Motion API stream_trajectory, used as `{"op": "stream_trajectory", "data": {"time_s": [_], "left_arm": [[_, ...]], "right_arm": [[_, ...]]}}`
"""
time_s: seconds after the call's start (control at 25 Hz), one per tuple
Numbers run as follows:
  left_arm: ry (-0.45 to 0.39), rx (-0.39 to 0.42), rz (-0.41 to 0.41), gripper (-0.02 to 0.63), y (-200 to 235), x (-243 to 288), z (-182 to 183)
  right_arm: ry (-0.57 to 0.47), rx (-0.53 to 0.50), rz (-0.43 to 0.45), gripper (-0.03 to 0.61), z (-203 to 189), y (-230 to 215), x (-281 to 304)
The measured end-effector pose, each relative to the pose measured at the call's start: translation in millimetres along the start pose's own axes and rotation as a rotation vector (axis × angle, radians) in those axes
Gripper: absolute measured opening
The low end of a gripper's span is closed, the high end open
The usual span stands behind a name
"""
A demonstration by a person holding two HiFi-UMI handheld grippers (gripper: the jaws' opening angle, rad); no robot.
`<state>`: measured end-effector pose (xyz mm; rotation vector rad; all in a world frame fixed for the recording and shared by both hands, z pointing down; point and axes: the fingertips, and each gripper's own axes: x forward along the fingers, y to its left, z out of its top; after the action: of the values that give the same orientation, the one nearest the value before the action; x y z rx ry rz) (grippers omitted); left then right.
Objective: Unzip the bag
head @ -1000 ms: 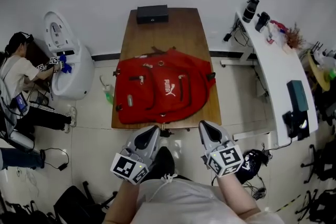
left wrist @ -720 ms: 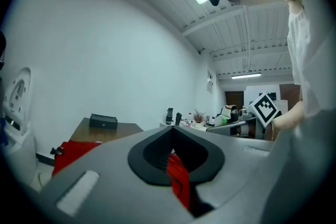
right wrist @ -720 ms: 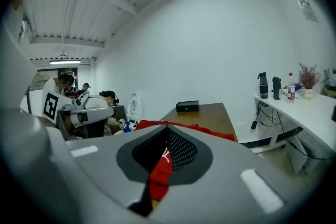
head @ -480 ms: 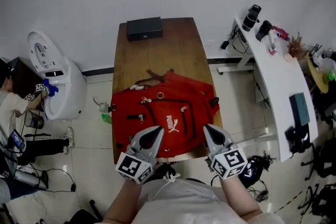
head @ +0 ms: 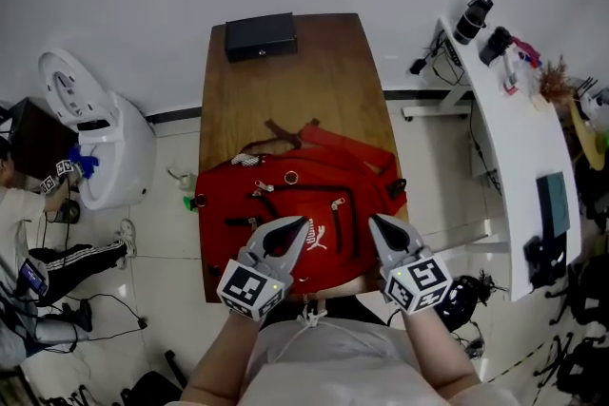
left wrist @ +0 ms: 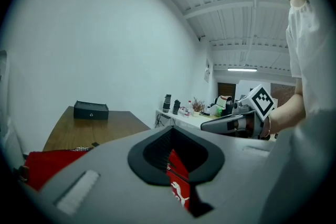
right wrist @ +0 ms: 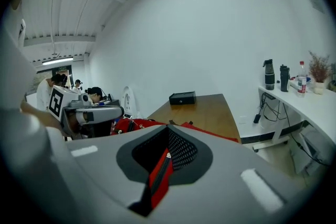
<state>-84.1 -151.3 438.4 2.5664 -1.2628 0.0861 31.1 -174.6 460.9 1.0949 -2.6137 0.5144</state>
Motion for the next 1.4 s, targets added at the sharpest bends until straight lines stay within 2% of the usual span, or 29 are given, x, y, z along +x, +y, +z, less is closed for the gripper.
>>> {"op": "stream_trajectory", "data": {"time_s": [0.24,0.36,0.48,0.6,0.68,0.76,0.92,1.04,1.16,1.28,1.4], "left_arm": [[0.158,-0.027,-0.040,0.006,2,25,-28],[0.240,0.048,-0.085,0.006,-3,41,-39],[0.304,0.139,-0.085,0.006,1,58,-48],[0.423,0.153,-0.091,0.006,9,73,-69],[0.518,0.130,-0.099,0.006,11,80,-84],[0.603,0.124,-0.100,0.006,11,87,-93],[0.735,0.125,-0.097,0.006,16,91,-102],[0.824,0.121,-0.133,0.006,15,88,-109],[0.917,0.150,-0.175,0.006,14,86,-118],[0.959,0.152,-0.190,0.006,16,87,-121],[0.997,0.133,-0.218,0.006,16,86,-124]], "right_arm": [[0.100,-0.048,0.122,0.009,-17,-2,23],[0.133,-0.131,0.184,0.009,-20,1,37],[0.199,-0.190,0.266,0.009,-31,2,54],[0.290,-0.251,0.423,0.120,-53,11,71],[0.353,-0.323,0.511,0.144,-70,13,79],[0.430,-0.383,0.578,0.196,-86,11,84],[0.552,-0.478,0.694,0.256,-106,7,88],[0.607,-0.513,0.778,0.258,-109,6,89],[0.626,-0.524,0.818,0.250,-106,2,96],[0.659,-0.561,0.849,0.220,-108,-4,106],[0.707,-0.528,0.926,0.186,-113,-5,110]]}}
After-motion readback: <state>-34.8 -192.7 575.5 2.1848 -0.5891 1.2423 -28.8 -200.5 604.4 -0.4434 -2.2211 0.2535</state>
